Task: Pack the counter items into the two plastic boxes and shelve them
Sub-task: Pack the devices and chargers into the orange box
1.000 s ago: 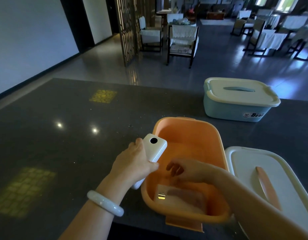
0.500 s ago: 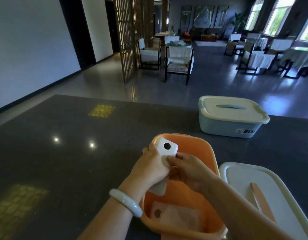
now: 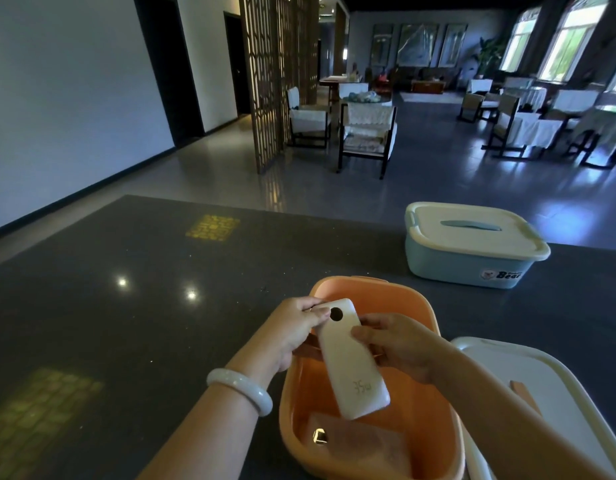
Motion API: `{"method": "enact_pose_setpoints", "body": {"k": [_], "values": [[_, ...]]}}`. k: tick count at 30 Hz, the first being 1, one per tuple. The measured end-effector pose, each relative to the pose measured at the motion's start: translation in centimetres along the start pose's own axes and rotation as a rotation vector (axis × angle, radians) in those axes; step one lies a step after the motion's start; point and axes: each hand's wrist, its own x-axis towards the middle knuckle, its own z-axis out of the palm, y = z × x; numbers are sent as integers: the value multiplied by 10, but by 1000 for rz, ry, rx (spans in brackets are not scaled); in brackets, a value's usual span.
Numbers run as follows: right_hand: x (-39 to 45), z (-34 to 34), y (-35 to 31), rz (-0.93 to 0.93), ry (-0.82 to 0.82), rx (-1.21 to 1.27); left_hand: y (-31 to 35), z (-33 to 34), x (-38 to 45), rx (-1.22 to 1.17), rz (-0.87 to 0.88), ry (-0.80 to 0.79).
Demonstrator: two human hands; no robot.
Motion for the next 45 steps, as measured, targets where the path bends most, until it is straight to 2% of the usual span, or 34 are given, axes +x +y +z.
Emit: {"method": "enact_pose_setpoints", "body": {"k": [4, 8, 11, 13, 17, 20, 22, 24, 30, 35, 41, 45], "values": [[-3, 7, 5, -1, 90, -154, -9, 9, 3, -17, 39, 103], [-9, 20, 16, -38, 173, -712, -17, 14, 6, -23, 59, 211], [-5, 29, 24, -107, 303, -873, -20, 20, 3, 31, 86, 238], [-3, 27, 25, -135, 313, -878, -24, 19, 0, 145, 160, 250], [-6, 12, 28, -119, 204, -923, -31, 1, -2, 479, 428, 391], [-11, 6, 38, -75, 89, -978, -44, -6, 3, 621, 348, 290], [-12, 7, 45, -25, -16, -1008, -55, -2, 5, 604, 241, 150], [-12, 8, 51, 5, -108, -1028, -65, 2, 3, 553, 187, 84], [-10, 13, 60, 26, -268, -1065, -73, 3, 2, 480, 209, 115], [-7, 13, 63, 65, -294, -1064, -73, 4, 2, 467, 218, 108], [3, 19, 62, 113, -239, -894, -74, 4, 3, 456, 209, 103], [1, 15, 63, 103, -289, -895, -75, 5, 3, 466, 223, 113]]}}
